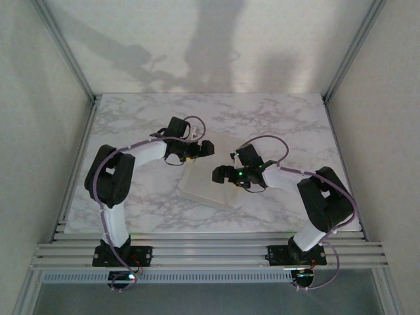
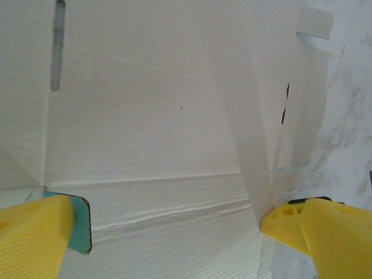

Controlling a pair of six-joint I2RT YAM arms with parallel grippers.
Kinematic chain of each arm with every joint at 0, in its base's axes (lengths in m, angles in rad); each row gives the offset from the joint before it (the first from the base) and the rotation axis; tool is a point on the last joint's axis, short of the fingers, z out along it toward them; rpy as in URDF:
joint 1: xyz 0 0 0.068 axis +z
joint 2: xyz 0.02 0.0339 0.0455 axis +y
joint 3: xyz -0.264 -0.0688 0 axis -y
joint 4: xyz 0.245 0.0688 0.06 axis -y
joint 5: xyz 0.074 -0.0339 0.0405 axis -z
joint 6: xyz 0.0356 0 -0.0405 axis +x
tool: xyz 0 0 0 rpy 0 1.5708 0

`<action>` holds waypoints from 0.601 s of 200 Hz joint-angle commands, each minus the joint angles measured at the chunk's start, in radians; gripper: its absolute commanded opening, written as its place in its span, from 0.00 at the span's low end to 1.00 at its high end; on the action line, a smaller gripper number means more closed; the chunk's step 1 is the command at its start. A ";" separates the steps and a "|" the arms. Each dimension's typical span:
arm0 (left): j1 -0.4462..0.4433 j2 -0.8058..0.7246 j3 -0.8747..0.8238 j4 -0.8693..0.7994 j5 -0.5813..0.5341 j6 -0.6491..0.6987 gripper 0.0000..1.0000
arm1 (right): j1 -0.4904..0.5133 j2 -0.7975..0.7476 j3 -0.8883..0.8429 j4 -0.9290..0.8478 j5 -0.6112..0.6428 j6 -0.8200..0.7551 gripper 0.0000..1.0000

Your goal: Fold the paper box

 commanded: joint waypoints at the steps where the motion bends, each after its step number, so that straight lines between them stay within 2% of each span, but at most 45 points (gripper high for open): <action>1: -0.013 0.022 -0.011 0.001 0.033 0.023 0.99 | 0.008 0.044 -0.049 -0.110 0.051 -0.001 0.99; 120: -0.032 0.051 0.005 -0.008 -0.029 0.026 0.99 | 0.010 0.043 -0.047 -0.116 0.052 -0.004 0.99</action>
